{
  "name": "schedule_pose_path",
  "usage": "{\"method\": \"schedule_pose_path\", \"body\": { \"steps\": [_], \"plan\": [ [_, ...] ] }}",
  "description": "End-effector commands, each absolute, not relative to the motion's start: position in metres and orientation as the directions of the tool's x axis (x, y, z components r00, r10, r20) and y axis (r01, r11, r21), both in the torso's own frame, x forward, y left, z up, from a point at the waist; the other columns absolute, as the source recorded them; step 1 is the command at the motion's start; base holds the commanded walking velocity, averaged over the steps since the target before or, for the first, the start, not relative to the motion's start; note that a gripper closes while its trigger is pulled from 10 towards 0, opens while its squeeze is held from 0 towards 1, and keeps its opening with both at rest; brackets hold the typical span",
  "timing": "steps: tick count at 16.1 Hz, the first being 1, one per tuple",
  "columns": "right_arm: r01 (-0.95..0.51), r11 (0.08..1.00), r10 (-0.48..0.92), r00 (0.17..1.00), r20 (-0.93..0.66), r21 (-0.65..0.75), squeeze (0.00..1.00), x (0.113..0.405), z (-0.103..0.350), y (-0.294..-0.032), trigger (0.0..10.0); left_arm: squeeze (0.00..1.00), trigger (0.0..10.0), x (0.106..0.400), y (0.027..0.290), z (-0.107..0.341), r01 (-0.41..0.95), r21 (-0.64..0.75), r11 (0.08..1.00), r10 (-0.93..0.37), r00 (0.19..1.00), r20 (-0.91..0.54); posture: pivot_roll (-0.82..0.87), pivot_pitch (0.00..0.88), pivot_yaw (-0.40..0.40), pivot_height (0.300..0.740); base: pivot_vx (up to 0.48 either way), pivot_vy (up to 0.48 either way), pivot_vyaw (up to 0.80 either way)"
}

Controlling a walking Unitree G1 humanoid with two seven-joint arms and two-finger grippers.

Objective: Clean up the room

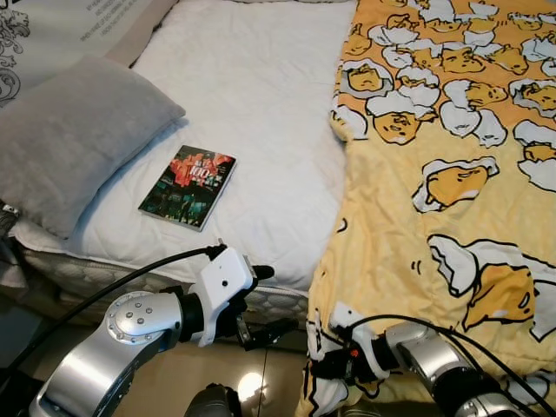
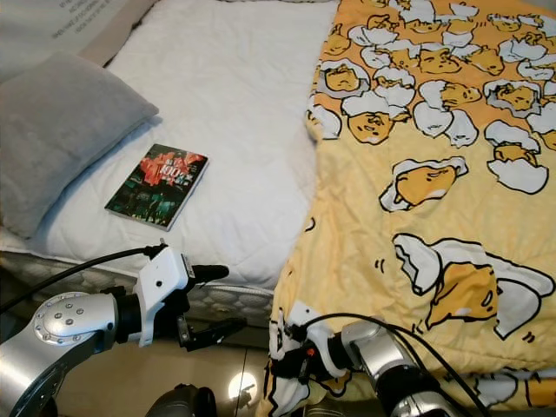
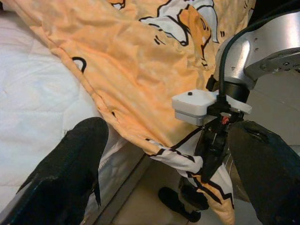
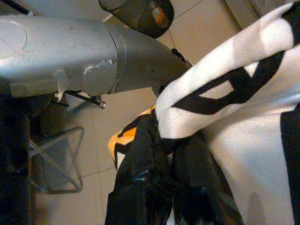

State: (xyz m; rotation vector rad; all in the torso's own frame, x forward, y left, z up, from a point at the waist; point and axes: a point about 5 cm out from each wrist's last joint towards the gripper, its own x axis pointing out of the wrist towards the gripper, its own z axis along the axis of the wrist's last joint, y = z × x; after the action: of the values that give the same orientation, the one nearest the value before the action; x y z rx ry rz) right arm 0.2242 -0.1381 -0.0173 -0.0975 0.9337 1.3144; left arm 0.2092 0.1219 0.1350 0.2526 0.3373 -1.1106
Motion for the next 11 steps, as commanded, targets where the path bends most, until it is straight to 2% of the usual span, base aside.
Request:
{"method": "schedule_pose_path", "body": {
  "steps": [1, 2, 3, 4, 8, 9, 11],
  "plan": [
    [-0.865, 0.301, 0.765, -0.032, -0.643, 0.402, 0.0, 0.224, -0.017, -0.138, 10.0, 0.07, 10.0, 0.209, 0.12, 0.134, 0.911, 0.038, 0.412, -0.831, 0.392, -0.394, 0.06, 0.111, 0.014, 0.74, 0.0, 0.0, 0.0],
    [-0.863, 0.325, 0.762, -0.004, -0.648, 0.388, 0.0, 0.226, -0.017, -0.139, 10.0, 0.0, 10.0, 0.21, 0.12, 0.134, 0.91, 0.043, 0.412, -0.831, 0.394, -0.393, 0.06, 0.109, 0.013, 0.74, 0.0, 0.0, 0.0],
    [-0.857, 0.337, 0.768, 0.01, -0.64, 0.391, 0.68, 0.228, -0.016, -0.138, 10.0, 0.0, 10.0, 0.21, 0.119, 0.134, 0.91, 0.044, 0.411, -0.831, 0.395, -0.392, 0.06, 0.106, 0.014, 0.74, 0.0, 0.0, 0.0],
    [-0.842, 0.348, 0.79, 0.027, -0.612, 0.412, 1.0, 0.23, -0.013, -0.137, 10.0, 0.0, 10.0, 0.211, 0.119, 0.133, 0.911, 0.047, 0.411, -0.831, 0.395, -0.391, 0.06, 0.102, 0.012, 0.74, 0.0, 0.0, 0.0],
    [-0.836, 0.301, 0.86, 0.03, -0.509, 0.459, 1.0, 0.228, 0.003, -0.131, 10.0, 0.0, 10.0, 0.213, 0.119, 0.132, 0.912, 0.054, 0.407, -0.833, 0.395, -0.388, 0.05, 0.089, 0.011, 0.74, 0.0, 0.0, 0.0],
    [-0.832, 0.273, 0.881, 0.015, -0.473, 0.482, 1.0, 0.227, 0.008, -0.13, 10.0, 0.0, 10.0, 0.214, 0.119, 0.132, 0.912, 0.054, 0.406, -0.833, 0.394, -0.387, 0.04, 0.074, 0.009, 0.74, 0.0, 0.0, 0.0],
    [-0.837, 0.211, 0.871, -0.072, -0.485, 0.504, 1.0, 0.217, 0.011, -0.133, 10.0, 0.0, 10.0, 0.215, 0.118, 0.13, 0.915, 0.054, 0.4, -0.835, 0.388, -0.389, 0.03, 0.061, 0.007, 0.74, 0.0, 0.0, 0.0]
  ]
}}
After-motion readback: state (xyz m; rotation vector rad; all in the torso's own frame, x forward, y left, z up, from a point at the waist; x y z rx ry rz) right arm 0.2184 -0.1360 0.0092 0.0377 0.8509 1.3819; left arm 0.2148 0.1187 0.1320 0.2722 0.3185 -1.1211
